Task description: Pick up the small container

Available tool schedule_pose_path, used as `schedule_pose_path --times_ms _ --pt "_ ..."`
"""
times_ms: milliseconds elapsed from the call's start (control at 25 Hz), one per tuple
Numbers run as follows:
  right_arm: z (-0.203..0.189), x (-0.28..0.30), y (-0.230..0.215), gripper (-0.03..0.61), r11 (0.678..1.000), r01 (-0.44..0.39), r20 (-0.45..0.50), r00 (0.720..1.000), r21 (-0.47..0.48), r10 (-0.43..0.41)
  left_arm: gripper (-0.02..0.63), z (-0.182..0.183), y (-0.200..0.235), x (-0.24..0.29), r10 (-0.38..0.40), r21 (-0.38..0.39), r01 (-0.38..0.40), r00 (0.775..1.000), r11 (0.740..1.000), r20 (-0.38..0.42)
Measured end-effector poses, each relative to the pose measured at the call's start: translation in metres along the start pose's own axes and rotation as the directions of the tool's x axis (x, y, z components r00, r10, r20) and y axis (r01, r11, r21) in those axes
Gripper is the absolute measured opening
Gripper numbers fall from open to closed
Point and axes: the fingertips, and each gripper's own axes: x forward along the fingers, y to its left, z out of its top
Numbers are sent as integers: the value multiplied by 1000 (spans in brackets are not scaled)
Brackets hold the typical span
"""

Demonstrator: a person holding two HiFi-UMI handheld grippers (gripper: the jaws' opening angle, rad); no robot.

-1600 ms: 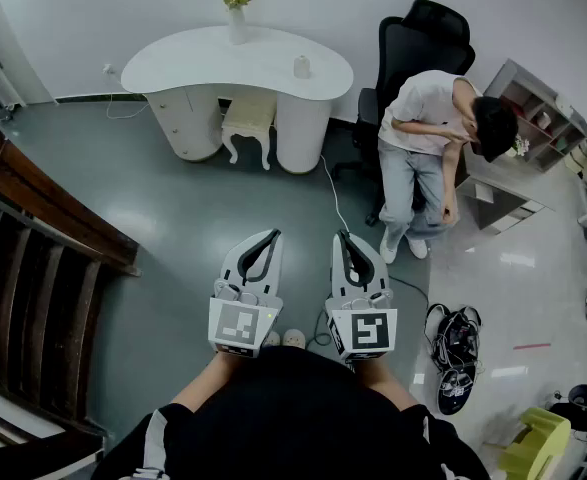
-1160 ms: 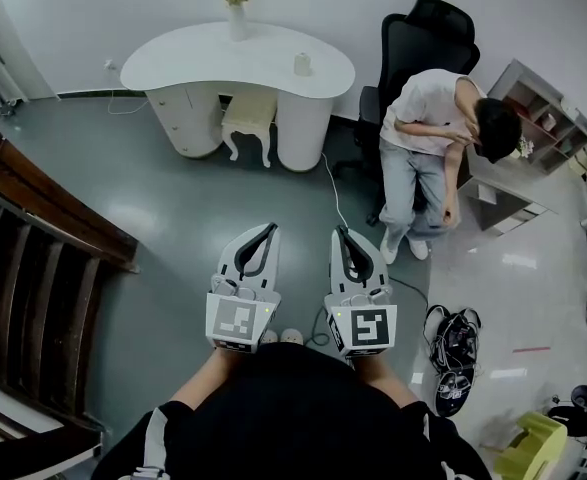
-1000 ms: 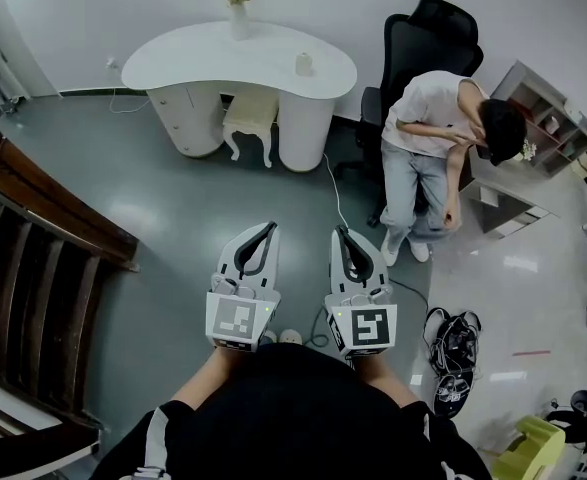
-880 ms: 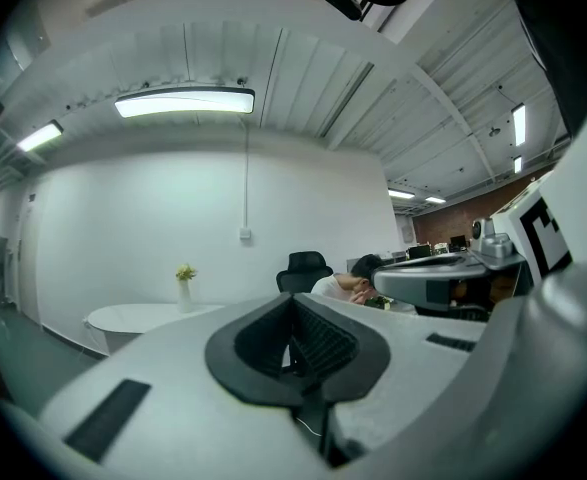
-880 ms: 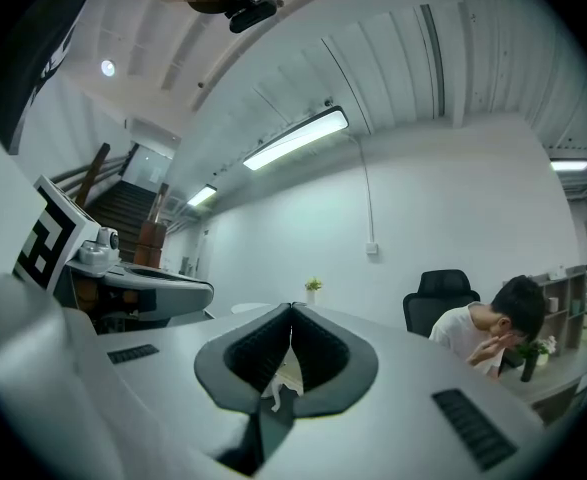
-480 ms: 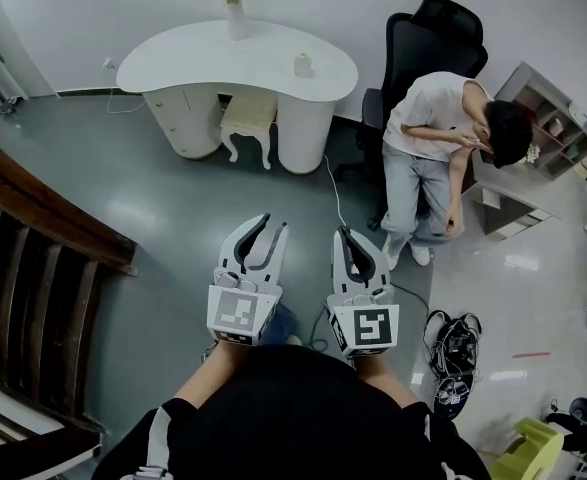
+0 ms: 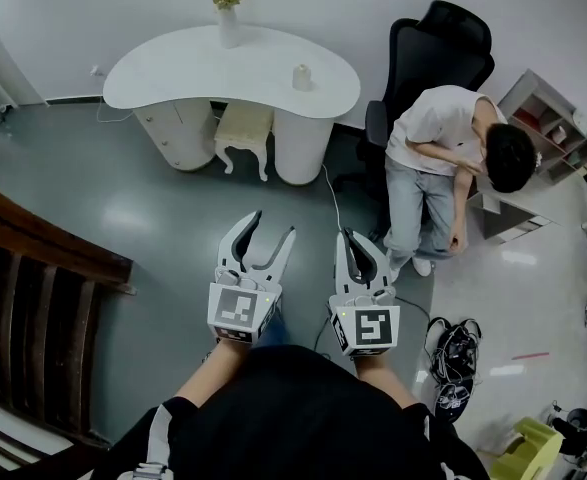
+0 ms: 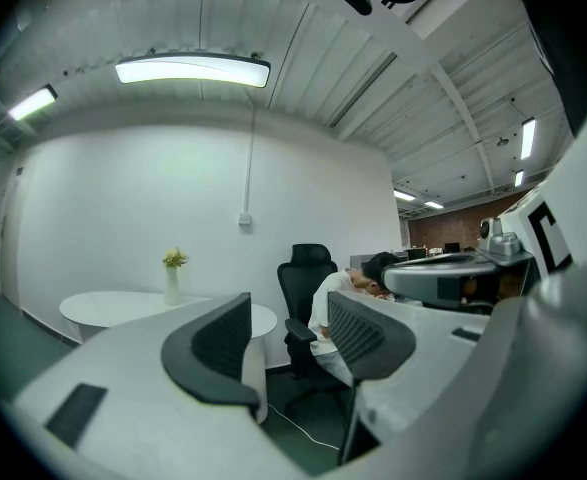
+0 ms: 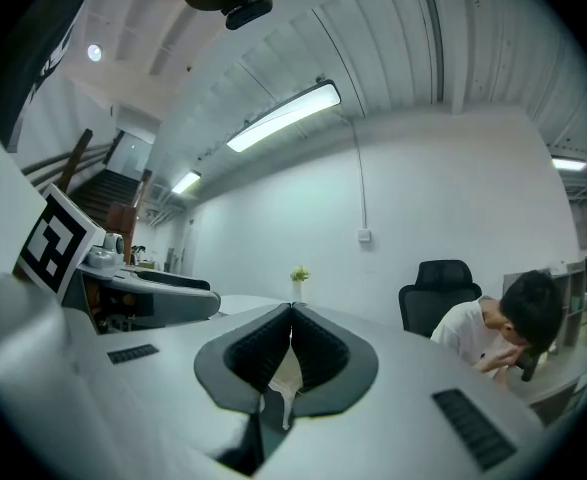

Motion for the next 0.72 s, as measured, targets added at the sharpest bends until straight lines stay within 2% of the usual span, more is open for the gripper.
schedule_pose_path --times_ms 320,720 --pt "-1 79 -15 23 999 39 -5 999 -3 -39 245 9 53 64 -44 -15 44 999 999 0" --pt "-10 144 -32 23 996 87 -13 996 -6 -87 249 -11 97 119 -87 -39 85 996 996 -31"
